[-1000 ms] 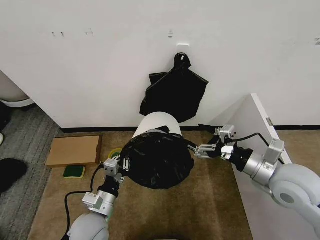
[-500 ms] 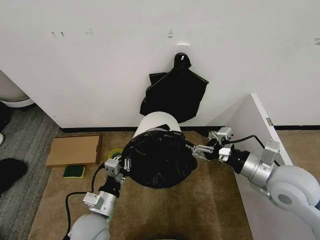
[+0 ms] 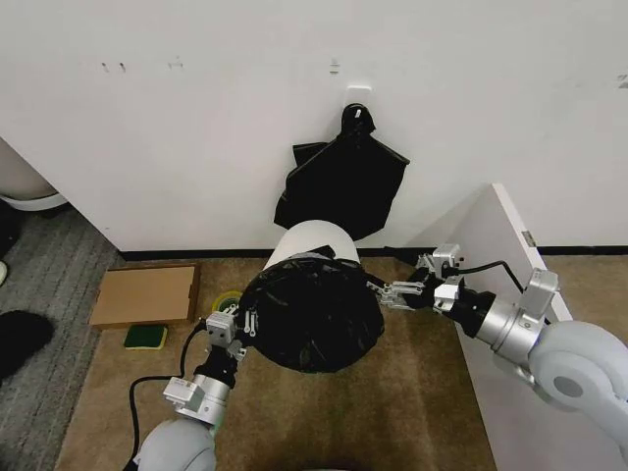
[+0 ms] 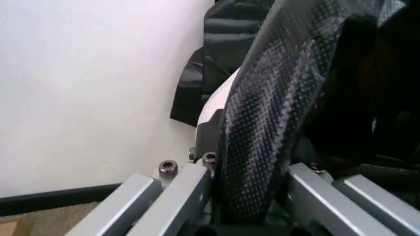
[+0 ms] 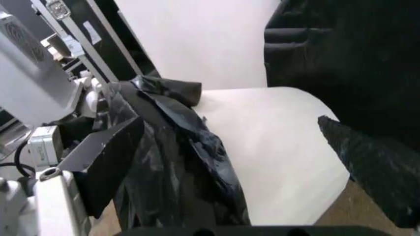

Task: Place the garbage bag over the trash bin.

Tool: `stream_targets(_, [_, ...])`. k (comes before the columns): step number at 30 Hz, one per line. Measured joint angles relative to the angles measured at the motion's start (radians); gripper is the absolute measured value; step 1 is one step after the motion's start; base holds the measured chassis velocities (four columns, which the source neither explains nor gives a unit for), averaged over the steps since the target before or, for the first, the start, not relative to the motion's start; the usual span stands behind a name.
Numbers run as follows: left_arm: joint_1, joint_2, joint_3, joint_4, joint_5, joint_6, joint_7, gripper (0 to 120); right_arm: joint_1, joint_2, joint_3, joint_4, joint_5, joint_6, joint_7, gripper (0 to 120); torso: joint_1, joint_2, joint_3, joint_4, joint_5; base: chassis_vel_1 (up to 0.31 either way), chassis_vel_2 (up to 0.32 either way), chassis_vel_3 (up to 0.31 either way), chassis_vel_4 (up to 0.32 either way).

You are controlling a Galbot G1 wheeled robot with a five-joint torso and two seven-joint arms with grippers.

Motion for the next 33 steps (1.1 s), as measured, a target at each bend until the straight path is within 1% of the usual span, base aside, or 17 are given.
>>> stream_targets(3, [0.004,0.001,-0.001,-0.006,0.001,0.0,0.0,0,0.004,0.002,-0.005,-0.009,0.011,-0.001,0.007,94,0.0,0.0,0.0,0.0,0.0,0.0,0.0,0.0,0.0])
stream_targets(5, [0.008,0.0,-0.001,-0.008,0.002,0.0,0.0,0,0.004,0.003,-0.008,-0.011,0.014,-0.002,0.008,88,0.0,0.0,0.0,0.0,0.0,0.0,0.0,0.0,0.0])
stream_targets(6, [0.008,0.0,-0.001,-0.008,0.002,0.0,0.0,0,0.004,0.003,-0.008,-0.011,0.014,-0.002,0.008,88,0.0,0.0,0.0,0.0,0.0,0.0,0.0,0.0,0.0])
stream_targets(12, [0.003,0.0,0.002,-0.009,0.003,-0.001,0.0,0,0.005,-0.002,-0.027,-0.007,0.014,-0.004,0.005,62,0.0,0.0,0.0,0.0,0.0,0.0,0.0,0.0,0.0])
stream_targets(13, [0.003,0.0,0.002,-0.009,0.003,-0.001,0.0,0,0.005,-0.002,-0.027,-0.007,0.014,-0.004,0.005,62,0.0,0.0,0.0,0.0,0.0,0.0,0.0,0.0,0.0])
stream_targets(15, [0.002,0.002,0.005,-0.009,0.003,-0.001,0.001,0,0.008,-0.003,-0.034,-0.007,0.013,-0.004,0.001,53,0.0,0.0,0.0,0.0,0.0,0.0,0.0,0.0,0.0])
stream_targets(17, [0.002,0.003,0.006,-0.009,0.003,-0.001,0.001,0,0.011,-0.003,-0.04,-0.007,0.013,-0.004,0.0,48,0.0,0.0,0.0,-0.0001,0.0,0.0,0.0,0.0,0.0])
stream_targets(19, [0.002,0.005,0.007,-0.009,0.003,-0.001,0.001,0,0.02,-0.003,-0.051,-0.006,0.015,-0.005,0.0,36,0.0,0.0,0.0,0.0,0.0,0.0,0.0,0.0,0.0])
stream_targets(22, [0.002,0.006,0.007,-0.009,0.003,-0.001,0.001,0,0.024,-0.002,-0.056,-0.006,0.017,-0.005,0.001,30,0.0,0.0,0.0,0.0,0.0,0.0,0.0,0.0,0.0])
stream_targets(25, [0.002,0.01,0.007,-0.01,0.003,-0.001,0.001,0,0.026,-0.003,-0.062,-0.006,0.018,-0.004,0.003,15,0.0,0.0,0.0,0.0,0.0,0.0,0.0,0.0,0.0])
stream_targets(26, [0.002,0.011,0.007,-0.01,0.003,-0.001,0.002,0,0.026,-0.003,-0.062,-0.006,0.018,-0.004,0.004,14,0.0,0.0,0.0,0.0,0.0,0.0,0.0,0.0,0.0])
stream_targets(28, [0.002,0.014,0.007,-0.011,0.003,-0.001,0.004,0,0.027,-0.004,-0.063,-0.006,0.018,-0.003,0.006,5,0.0,0.0,0.0,0.0,0.0,0.0,0.0,0.0,0.0])
stream_targets(29, [0.002,0.014,0.007,-0.011,0.003,-0.001,0.004,0,0.027,-0.004,-0.063,-0.006,0.018,-0.003,0.006,5,0.0,0.0,0.0,0.0,0.0,0.0,0.0,0.0,0.0])
stream_targets(31, [0.003,0.016,0.008,-0.011,0.005,-0.003,0.009,0,0.029,-0.005,-0.062,-0.005,0.02,-0.001,0.008,0,0.0,0.0,0.0,0.0,0.0,0.0,0.0,0.0,0.0])
stream_targets(33, [0.006,0.018,0.01,-0.011,0.008,-0.005,0.015,0,0.032,-0.007,-0.06,-0.005,0.024,0.0,0.011,0,0.0,0.0,0.0,0.0,0.0,0.0,0.0,0.0,0.0])
